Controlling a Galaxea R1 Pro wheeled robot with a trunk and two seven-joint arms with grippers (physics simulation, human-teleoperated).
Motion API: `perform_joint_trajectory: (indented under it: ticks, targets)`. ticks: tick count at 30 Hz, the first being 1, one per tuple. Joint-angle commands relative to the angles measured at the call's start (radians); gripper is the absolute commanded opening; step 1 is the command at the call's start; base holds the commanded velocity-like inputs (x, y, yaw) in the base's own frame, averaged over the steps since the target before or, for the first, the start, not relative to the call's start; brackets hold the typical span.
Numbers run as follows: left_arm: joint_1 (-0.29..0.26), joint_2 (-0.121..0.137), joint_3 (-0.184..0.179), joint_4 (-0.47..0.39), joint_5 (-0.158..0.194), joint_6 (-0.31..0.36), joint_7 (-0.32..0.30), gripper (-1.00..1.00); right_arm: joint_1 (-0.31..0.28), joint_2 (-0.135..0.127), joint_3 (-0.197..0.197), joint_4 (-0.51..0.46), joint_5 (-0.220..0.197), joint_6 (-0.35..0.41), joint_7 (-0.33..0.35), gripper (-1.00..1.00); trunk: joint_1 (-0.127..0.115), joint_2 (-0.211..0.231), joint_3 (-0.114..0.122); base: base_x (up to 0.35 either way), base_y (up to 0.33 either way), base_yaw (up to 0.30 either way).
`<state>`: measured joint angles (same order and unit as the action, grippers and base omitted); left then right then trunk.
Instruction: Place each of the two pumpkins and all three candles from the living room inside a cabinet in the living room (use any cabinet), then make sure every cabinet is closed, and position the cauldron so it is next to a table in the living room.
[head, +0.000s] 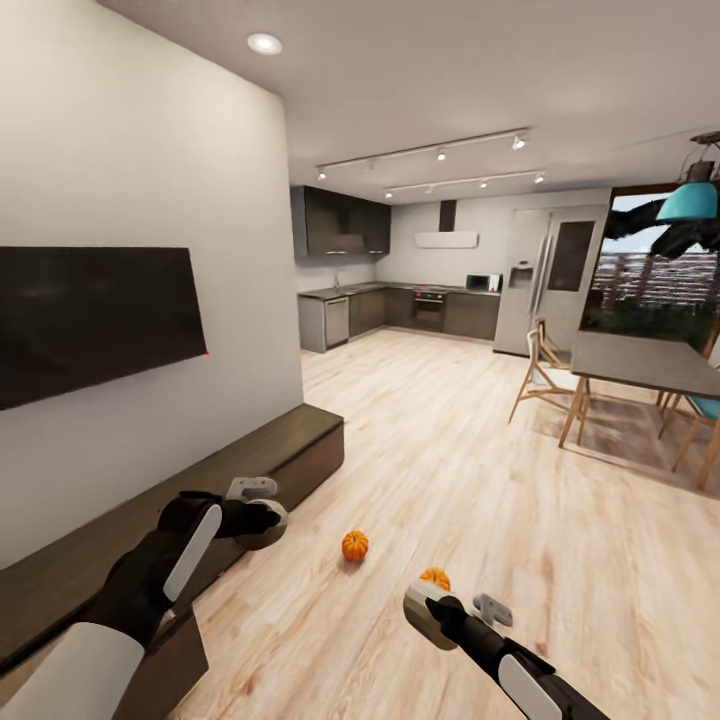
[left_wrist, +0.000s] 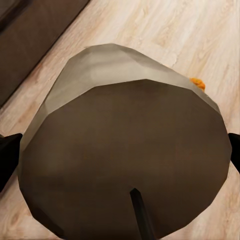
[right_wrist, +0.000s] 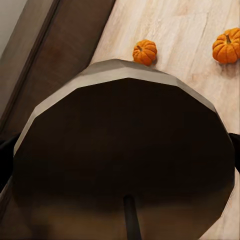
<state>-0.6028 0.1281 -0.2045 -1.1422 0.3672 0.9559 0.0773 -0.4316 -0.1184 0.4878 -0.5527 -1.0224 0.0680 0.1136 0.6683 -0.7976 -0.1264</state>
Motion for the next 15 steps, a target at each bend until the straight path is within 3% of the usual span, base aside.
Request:
perform_joint_trajectory:
  ticks: [1,15]
  targets:
    - [-0.001,0.001,-0.003,-0.001,0.008,0.003,0.007,-1.0,-0.001,-0.001,0.005,-0.002,-0.008,0.001,0.0,-1.0,0.0,-0.001,-0.002,-0.026,0.0,0.271]
    - [-0.001,0.001,-0.003,-0.001,0.009,0.003,0.007,-1.0,-0.001,-0.001,0.005,-0.001,-0.008,0.002,-0.002,-1.0,0.0,-0.001,-0.002,-0.058,0.0,0.271]
